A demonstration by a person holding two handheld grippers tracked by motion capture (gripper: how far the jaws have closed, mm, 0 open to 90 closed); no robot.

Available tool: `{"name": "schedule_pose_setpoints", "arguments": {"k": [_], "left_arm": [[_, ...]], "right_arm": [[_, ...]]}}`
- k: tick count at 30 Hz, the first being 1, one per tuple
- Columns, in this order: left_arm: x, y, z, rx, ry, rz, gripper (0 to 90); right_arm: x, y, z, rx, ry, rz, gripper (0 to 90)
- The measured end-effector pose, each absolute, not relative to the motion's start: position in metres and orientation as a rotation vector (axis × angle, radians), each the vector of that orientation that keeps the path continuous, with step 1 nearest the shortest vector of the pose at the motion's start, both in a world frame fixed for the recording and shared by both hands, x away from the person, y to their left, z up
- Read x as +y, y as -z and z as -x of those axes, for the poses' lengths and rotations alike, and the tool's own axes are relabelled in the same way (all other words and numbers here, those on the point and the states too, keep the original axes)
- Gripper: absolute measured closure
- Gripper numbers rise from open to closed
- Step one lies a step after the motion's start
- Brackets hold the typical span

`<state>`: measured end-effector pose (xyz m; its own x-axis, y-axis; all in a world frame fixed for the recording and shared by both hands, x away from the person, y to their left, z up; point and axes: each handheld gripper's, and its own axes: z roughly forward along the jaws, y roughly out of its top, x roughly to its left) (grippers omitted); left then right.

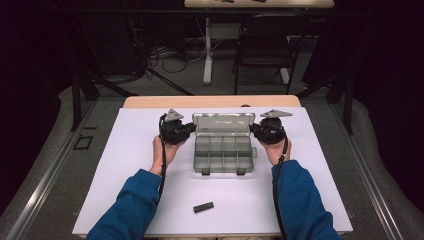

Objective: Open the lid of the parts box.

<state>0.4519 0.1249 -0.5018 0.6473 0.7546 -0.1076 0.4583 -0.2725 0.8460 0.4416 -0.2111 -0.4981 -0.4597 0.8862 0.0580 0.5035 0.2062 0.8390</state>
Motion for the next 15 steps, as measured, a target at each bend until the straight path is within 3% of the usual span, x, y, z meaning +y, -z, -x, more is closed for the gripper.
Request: {"name": "schedule_pose_setpoints", "arguments": {"k": [15], "left_arm": [[0.121,0.512,-0.462,0.988,-0.403,-1.942,82.1]], "right_arm": [[-0.209,0.51,-0.451,2.048,-1.137,-1.334,80.9]]}}
